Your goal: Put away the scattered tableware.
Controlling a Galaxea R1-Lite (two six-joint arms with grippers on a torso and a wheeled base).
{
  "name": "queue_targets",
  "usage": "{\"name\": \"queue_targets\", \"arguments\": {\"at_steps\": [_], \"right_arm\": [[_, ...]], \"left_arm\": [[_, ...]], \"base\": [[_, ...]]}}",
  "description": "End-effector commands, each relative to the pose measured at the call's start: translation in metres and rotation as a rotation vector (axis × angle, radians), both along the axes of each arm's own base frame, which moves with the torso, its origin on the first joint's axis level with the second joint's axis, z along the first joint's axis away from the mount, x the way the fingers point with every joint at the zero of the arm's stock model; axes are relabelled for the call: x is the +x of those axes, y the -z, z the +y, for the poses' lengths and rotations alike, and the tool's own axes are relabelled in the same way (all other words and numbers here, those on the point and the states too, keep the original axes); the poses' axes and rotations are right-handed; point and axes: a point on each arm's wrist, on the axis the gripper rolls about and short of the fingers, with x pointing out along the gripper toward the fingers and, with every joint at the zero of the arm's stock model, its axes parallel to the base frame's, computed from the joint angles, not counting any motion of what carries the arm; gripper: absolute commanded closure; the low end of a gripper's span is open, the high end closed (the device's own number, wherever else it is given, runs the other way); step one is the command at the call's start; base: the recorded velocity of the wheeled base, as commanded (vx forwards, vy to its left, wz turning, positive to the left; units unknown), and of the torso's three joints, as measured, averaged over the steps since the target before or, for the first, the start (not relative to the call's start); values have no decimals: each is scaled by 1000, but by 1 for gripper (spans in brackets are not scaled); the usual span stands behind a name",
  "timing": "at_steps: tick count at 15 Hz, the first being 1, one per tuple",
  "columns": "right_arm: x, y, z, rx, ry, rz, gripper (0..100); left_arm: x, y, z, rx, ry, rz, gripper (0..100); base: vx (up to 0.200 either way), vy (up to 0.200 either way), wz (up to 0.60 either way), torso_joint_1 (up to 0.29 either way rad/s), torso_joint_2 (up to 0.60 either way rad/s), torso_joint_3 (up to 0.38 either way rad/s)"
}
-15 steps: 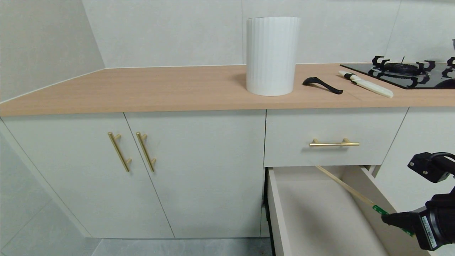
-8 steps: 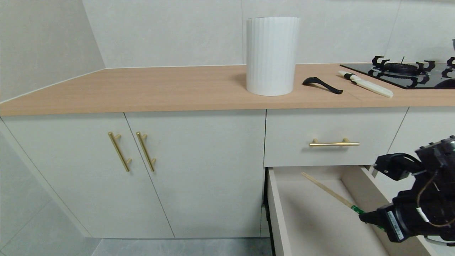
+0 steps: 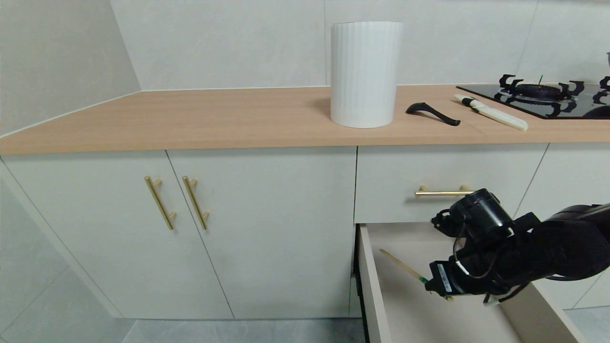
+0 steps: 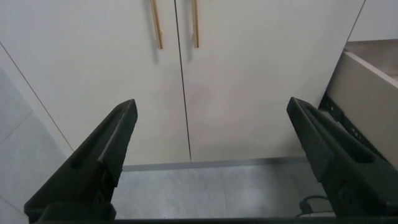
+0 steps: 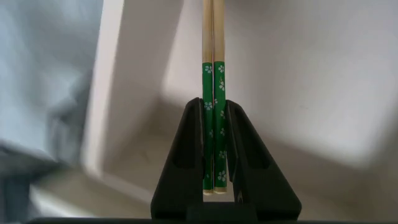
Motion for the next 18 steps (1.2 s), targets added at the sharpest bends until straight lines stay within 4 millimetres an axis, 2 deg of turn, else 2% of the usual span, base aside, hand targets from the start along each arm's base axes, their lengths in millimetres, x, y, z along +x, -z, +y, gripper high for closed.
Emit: {"name": "queue_targets", "arguments": {"at_steps": [1, 6, 11, 13, 15, 18], "right_arm": [[12, 19, 12, -5, 14, 34, 100], [30, 59, 27, -111, 120, -17, 100], [31, 76, 31, -145, 117, 3, 100], [32, 98, 41, -178, 92, 49, 100], [33, 113, 41, -203, 93, 81, 100], [34, 125, 42, -221, 91, 106, 100]], "left_arm": [[0, 0, 0, 0, -1, 0, 0], [0, 0, 0, 0, 1, 0, 0], [0, 0, 0, 0, 1, 1, 0], [0, 0, 0, 0, 1, 0, 0], [0, 0, 0, 0, 1, 0, 0], [0, 0, 0, 0, 1, 0, 0]], "base": [[0, 0, 0, 0, 0, 0], [0, 0, 0, 0, 0, 0], [0, 0, 0, 0, 0, 0], [0, 0, 0, 0, 0, 0], [0, 0, 0, 0, 0, 0], [0, 0, 0, 0, 0, 0]]}}
